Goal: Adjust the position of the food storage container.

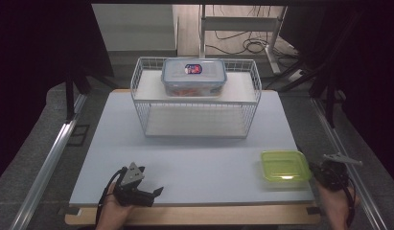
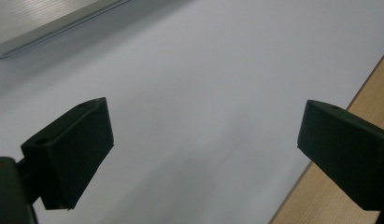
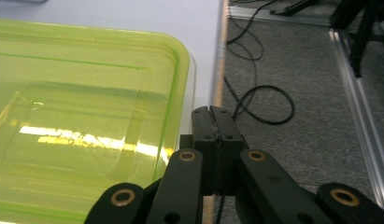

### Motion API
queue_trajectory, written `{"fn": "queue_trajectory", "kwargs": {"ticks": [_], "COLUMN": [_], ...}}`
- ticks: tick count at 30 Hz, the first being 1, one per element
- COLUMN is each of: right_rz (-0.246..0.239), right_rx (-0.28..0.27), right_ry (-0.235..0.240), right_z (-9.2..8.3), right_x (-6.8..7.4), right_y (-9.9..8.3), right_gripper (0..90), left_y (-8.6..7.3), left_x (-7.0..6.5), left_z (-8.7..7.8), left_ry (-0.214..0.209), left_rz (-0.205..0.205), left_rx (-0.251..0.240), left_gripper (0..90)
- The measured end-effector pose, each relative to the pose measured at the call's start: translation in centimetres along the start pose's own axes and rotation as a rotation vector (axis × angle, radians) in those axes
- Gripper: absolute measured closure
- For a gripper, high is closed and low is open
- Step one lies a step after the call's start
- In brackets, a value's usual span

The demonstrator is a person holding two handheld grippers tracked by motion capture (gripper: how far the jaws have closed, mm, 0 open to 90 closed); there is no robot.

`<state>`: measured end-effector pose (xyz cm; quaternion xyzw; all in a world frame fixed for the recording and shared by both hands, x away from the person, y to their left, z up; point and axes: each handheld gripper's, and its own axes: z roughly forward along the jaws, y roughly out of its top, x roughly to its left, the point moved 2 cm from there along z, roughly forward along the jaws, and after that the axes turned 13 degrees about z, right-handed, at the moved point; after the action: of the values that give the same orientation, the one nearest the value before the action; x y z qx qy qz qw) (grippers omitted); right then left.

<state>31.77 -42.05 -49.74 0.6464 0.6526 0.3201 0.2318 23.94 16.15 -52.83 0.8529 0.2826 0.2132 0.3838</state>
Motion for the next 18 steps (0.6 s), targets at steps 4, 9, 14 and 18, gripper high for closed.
{"fn": "queue_trajectory", "kwargs": {"ticks": [4, 9, 14, 18], "right_rz": [0.006, -0.021, -0.053, -0.087], "right_rx": [0.027, 0.048, 0.076, 0.088], "right_ry": [0.041, 0.071, 0.107, 0.125], "right_z": [0.2, 0.4, 0.5, 0.7], "right_x": [1.1, 2.8, 4.6, 5.8], "right_y": [0.0, -0.1, -0.3, -0.3], "right_gripper": [89.4, 89.4, 89.4, 89.4], "left_y": [0.0, 0.0, 0.0, 0.0], "left_x": [0.0, 0.0, -0.1, -0.1], "left_z": [0.0, 0.0, 0.1, 0.1], "left_ry": [-0.002, -0.003, -0.005, -0.006], "left_rz": [0.0, -0.001, 0.0, 0.0], "left_rx": [0.002, 0.003, 0.002, 0.002], "left_gripper": [3.6, 3.6, 3.6, 3.6]}}
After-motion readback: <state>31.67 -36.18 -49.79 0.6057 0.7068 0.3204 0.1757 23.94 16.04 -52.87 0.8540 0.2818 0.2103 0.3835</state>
